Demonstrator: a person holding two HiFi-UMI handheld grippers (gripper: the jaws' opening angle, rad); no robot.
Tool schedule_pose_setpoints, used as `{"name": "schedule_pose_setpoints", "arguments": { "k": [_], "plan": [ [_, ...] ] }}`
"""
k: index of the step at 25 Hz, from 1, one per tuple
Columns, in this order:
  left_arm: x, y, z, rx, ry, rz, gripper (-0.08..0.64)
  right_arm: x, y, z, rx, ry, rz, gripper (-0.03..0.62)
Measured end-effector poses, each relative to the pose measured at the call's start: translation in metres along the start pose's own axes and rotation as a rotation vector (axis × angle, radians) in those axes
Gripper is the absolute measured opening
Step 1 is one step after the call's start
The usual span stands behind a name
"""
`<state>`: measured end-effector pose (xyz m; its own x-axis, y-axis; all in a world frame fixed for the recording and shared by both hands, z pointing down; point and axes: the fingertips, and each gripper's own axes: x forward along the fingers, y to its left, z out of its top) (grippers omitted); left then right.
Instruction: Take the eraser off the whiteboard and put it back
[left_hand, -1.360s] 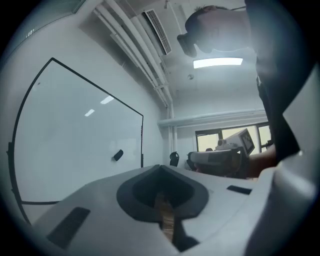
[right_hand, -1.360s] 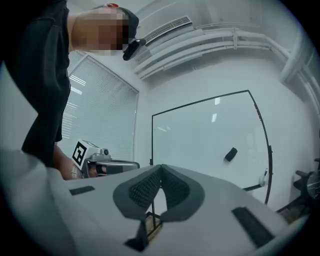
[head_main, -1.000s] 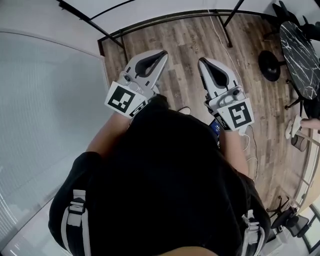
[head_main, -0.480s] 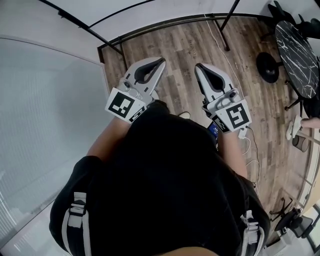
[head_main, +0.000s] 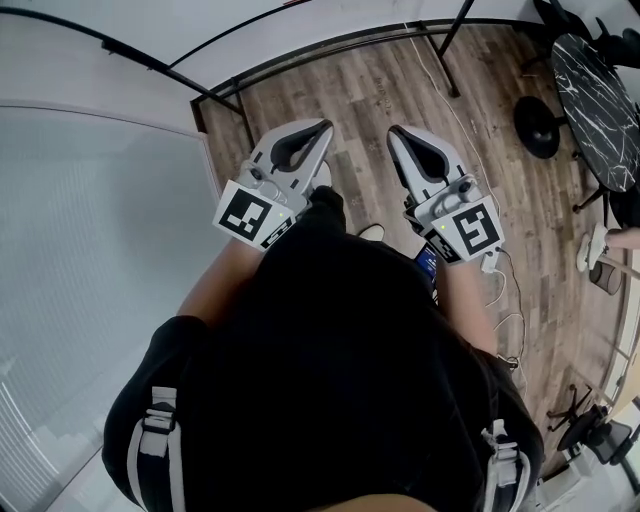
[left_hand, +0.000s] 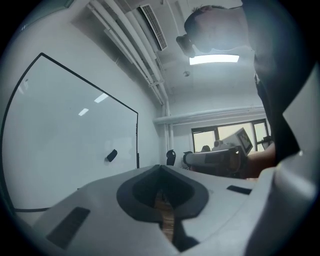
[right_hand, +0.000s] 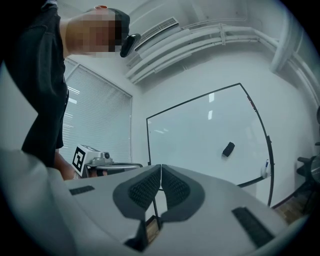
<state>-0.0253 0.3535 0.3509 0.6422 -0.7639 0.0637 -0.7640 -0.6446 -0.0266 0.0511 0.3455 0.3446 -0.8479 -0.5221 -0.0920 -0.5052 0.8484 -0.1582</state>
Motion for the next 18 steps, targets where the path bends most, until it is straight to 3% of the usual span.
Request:
{"name": "schedule_pose_setpoints", "arguments": {
  "k": [6, 18],
  "plan": [
    [0.028, 0.057, -0.004, -0.033, -0.014, -0.033, 0.005, 0.051, -0.034, -0.007, -0.046, 0.07, -0.036, 0.005],
    [0.064, 0.181, -0.007, -0.06, -0.037, -0.101, 0.005, 0.174, -0.078, -0.006, -0.059, 0.099, -0.065, 0.005]
  ]
}}
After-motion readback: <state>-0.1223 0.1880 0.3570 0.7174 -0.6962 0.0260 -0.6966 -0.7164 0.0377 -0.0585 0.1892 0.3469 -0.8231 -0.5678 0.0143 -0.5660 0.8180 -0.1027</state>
